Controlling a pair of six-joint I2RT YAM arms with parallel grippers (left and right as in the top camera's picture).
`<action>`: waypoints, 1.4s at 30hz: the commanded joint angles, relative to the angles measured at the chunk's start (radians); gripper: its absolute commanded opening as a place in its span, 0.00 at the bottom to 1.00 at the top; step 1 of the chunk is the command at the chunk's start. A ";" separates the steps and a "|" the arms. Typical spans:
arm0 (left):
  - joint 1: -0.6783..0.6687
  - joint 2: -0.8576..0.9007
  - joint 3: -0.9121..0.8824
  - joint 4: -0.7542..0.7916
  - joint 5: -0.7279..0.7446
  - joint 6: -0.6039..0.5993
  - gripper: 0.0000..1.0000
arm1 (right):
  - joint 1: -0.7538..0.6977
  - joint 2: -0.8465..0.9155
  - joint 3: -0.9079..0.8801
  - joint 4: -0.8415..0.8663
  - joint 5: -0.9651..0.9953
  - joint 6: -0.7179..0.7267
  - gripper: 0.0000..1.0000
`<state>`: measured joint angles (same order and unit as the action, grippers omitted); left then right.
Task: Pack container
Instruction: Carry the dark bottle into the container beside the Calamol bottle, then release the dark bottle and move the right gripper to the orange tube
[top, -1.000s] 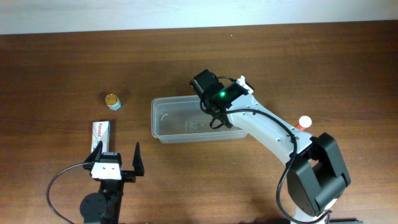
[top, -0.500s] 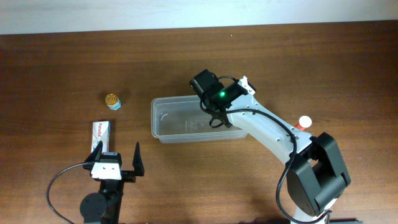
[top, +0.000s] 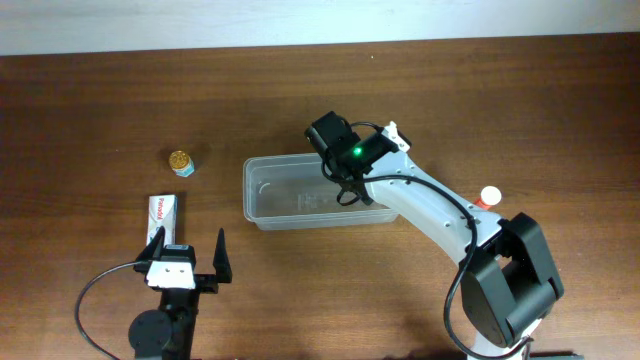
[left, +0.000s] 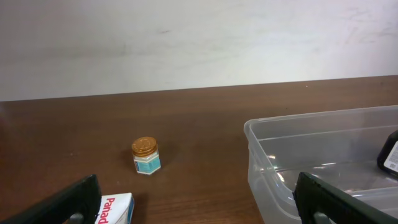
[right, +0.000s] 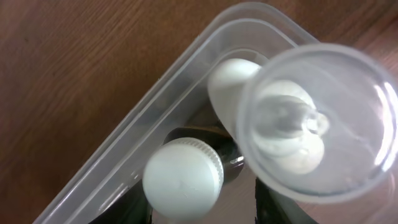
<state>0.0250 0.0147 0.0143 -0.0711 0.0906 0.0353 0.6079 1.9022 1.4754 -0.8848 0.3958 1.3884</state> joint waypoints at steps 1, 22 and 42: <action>0.005 -0.003 -0.005 -0.001 0.011 0.015 0.99 | 0.007 -0.006 0.055 0.000 -0.008 -0.122 0.44; 0.005 -0.003 -0.005 -0.001 0.011 0.015 0.99 | -0.115 -0.104 0.727 -0.790 -0.148 -0.600 0.62; 0.005 -0.003 -0.005 -0.001 0.011 0.015 0.99 | -0.711 -0.268 0.486 -0.814 -0.388 -0.987 0.74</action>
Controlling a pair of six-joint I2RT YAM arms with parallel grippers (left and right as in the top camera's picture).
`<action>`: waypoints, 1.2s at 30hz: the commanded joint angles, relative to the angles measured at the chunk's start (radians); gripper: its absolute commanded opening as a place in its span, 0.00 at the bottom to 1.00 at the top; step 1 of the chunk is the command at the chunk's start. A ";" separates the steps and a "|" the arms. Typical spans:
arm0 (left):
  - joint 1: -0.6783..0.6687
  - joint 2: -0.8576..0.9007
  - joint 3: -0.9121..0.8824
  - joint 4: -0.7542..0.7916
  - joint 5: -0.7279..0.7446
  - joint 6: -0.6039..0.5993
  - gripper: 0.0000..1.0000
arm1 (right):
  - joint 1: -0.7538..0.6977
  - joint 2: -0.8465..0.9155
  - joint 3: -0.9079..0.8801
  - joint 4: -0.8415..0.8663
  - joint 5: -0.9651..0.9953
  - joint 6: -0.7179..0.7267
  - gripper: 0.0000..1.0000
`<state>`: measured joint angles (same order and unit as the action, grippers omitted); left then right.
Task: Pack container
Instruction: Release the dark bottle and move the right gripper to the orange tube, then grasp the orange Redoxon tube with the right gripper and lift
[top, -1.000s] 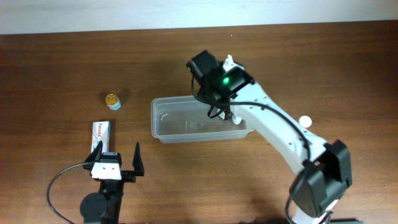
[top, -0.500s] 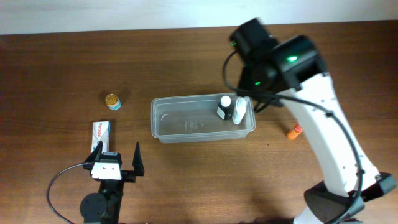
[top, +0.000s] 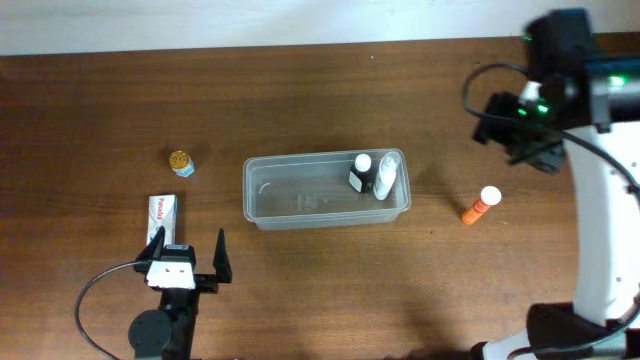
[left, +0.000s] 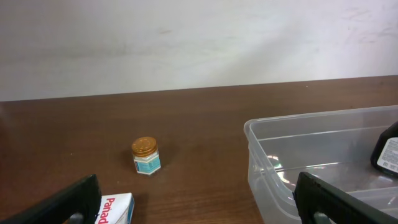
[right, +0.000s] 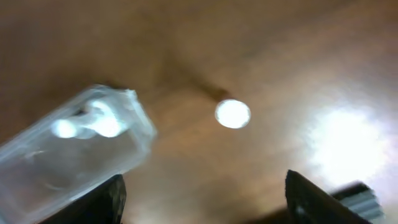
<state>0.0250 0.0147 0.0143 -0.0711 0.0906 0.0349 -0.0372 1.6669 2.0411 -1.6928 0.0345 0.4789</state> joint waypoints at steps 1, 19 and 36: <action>0.005 -0.003 -0.005 -0.001 0.011 0.015 0.99 | -0.091 -0.034 -0.114 -0.005 -0.027 -0.083 0.75; 0.005 -0.003 -0.005 0.000 0.011 0.015 0.99 | -0.113 -0.030 -0.578 0.340 -0.054 -0.150 0.82; 0.005 -0.003 -0.005 0.000 0.011 0.015 0.99 | -0.114 -0.028 -0.773 0.566 -0.053 -0.150 0.40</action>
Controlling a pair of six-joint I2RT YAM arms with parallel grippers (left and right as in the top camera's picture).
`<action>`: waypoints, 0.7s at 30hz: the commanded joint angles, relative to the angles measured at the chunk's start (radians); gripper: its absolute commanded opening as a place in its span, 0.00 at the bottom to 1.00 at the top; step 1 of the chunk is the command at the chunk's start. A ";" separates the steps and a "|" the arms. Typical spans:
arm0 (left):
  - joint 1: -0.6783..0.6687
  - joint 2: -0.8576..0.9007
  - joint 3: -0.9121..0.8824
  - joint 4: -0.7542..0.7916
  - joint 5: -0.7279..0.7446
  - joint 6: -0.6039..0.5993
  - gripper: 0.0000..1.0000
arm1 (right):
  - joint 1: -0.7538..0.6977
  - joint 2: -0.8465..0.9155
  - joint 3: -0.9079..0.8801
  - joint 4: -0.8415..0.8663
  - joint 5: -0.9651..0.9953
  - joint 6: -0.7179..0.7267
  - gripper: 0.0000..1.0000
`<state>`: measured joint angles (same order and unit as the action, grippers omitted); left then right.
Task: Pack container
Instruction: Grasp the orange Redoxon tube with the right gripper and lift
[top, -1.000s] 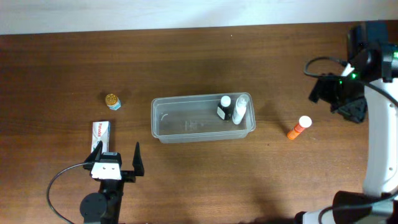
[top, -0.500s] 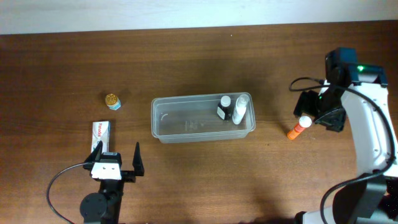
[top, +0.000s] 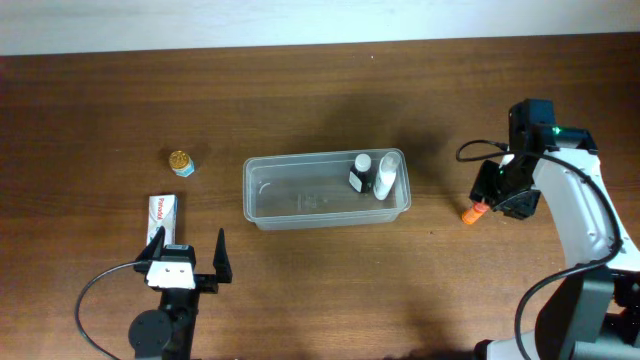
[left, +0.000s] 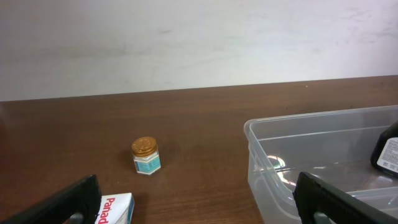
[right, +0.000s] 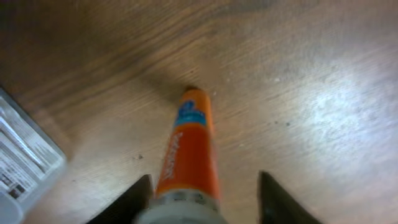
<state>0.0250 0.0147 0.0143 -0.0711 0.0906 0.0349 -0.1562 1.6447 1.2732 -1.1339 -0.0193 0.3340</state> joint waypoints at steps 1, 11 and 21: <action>0.005 -0.003 -0.005 0.000 0.011 0.015 0.99 | 0.005 -0.006 -0.005 0.009 0.001 -0.005 0.38; 0.005 -0.003 -0.005 -0.001 0.011 0.015 0.99 | 0.005 -0.006 -0.005 0.014 0.000 -0.005 0.14; 0.005 -0.003 -0.005 -0.001 0.011 0.015 0.99 | 0.006 -0.008 0.191 -0.160 -0.070 -0.018 0.12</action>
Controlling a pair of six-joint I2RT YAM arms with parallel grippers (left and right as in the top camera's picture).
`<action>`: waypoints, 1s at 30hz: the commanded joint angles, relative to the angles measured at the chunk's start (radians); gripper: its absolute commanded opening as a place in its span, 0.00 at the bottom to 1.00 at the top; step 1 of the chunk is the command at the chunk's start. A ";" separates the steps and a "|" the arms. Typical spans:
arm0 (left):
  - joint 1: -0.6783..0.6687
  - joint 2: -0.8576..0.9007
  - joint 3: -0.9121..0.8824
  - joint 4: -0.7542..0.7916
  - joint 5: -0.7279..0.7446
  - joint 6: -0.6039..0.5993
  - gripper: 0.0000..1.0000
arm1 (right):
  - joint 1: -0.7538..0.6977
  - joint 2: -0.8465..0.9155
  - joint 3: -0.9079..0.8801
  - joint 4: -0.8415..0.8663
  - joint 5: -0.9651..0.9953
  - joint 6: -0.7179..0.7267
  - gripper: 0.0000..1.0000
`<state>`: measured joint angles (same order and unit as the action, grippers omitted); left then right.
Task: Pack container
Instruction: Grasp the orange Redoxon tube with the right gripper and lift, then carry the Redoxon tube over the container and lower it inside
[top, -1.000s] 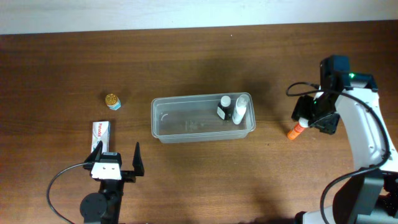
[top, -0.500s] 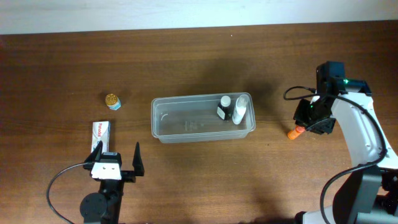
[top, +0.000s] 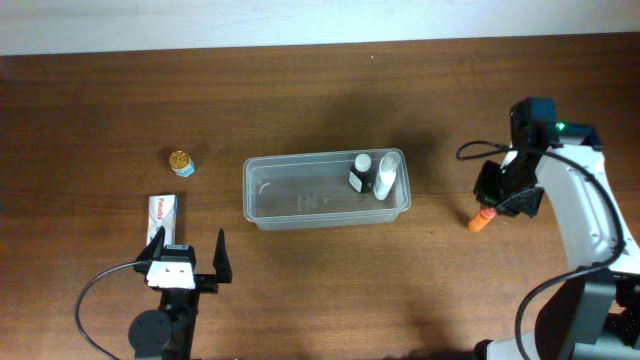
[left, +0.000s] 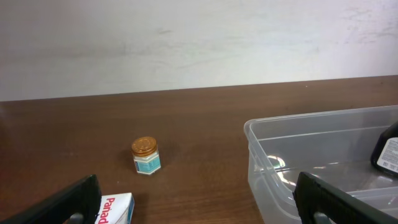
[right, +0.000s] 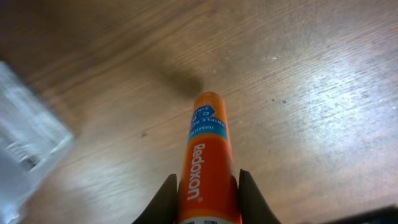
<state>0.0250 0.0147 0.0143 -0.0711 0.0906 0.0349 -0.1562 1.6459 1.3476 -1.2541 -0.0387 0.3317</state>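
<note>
The clear plastic container (top: 262, 190) sits mid-table, with a dark bottle (top: 360, 172) and a white bottle (top: 385, 176) at its right end. My right gripper (right: 206, 200) is shut on the orange Redoxon tube (right: 208, 158), whose lower end (top: 482, 220) pokes out to the right of the container. Just above the wood the tube appears lifted. My left gripper (left: 198, 205) stands open at the front left, nothing between its fingers. The gold-lidded jar (left: 145, 156) and the Panadol box (left: 117, 209) lie ahead of it.
The jar (top: 181, 161) and the box (top: 163, 212) are left of the container. The container's near wall (left: 267, 174) rises at the right of the left wrist view. A pale wall bounds the table's far edge.
My right gripper's fingers have shut on the orange tube, which they only straddled before. The tube has shifted slightly toward the front right and looks raised. The left arm is unchanged.
My right gripper was in the container's right end over the two bottles. Then it was far off above the table's right side, the bottles left in the container. Later it was down around the orange tube, and now it grips it.
</note>
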 joint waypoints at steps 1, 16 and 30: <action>0.005 -0.003 -0.005 -0.001 0.011 0.015 0.99 | 0.006 -0.011 0.155 -0.069 -0.080 -0.033 0.12; 0.005 -0.003 -0.005 -0.001 0.011 0.015 0.99 | 0.245 -0.047 0.530 -0.320 -0.275 -0.114 0.13; 0.005 -0.003 -0.005 0.000 0.011 0.015 0.99 | 0.564 0.018 0.492 -0.200 -0.026 0.056 0.13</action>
<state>0.0250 0.0147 0.0143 -0.0711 0.0906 0.0353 0.3782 1.6375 1.8488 -1.4605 -0.1654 0.3279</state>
